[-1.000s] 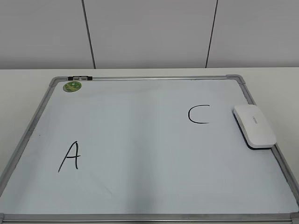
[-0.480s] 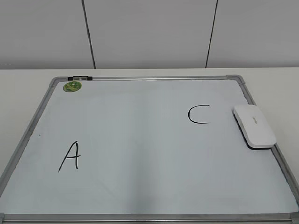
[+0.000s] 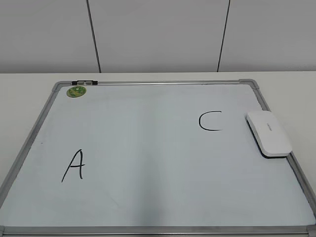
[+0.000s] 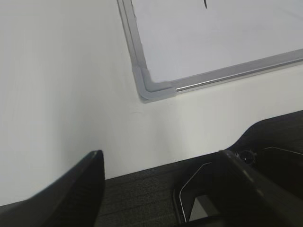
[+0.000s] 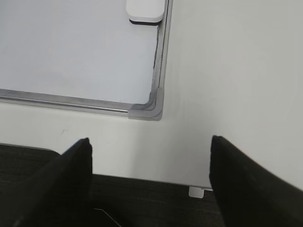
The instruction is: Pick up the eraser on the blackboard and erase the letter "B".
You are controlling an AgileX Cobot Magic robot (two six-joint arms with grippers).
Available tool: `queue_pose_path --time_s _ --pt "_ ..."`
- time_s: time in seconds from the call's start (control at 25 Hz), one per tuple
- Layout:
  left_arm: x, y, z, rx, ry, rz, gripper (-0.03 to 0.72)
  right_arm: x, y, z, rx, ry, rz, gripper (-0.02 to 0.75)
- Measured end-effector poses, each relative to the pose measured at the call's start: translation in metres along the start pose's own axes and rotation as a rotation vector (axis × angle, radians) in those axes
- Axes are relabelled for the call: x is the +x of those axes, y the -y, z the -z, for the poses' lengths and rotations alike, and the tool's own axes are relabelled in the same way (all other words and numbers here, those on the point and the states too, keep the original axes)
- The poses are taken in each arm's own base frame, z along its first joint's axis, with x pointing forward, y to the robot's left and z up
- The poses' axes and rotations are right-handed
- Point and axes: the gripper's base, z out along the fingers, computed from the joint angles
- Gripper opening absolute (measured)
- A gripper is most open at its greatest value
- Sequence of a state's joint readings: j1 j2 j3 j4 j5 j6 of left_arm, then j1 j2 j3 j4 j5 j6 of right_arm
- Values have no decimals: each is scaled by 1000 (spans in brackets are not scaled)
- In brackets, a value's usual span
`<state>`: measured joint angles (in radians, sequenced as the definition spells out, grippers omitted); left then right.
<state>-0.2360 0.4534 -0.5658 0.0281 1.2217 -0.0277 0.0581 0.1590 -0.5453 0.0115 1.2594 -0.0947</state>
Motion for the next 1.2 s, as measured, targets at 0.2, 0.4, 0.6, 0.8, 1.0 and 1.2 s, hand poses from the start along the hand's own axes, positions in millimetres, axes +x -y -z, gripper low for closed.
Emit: queue_pose_path --time_s 0.2,0.4,0.6,0.8,1.0,1.2 --pt "-4 2 -4 21 60 8 525 -3 0 -1 6 39 1 592" --pt "-4 3 -11 28 89 11 525 -3 1 -9 11 71 2 592" --pt "-4 3 -12 28 87 11 524 -4 1 -9 11 79 2 592" --pt "-4 3 -12 35 86 14 524 -4 1 -9 11 79 2 592" --pt "-4 4 -12 37 86 15 523 -4 1 -9 11 79 2 592" --pt "-4 4 -12 37 86 15 516 -4 1 -9 11 79 2 592"
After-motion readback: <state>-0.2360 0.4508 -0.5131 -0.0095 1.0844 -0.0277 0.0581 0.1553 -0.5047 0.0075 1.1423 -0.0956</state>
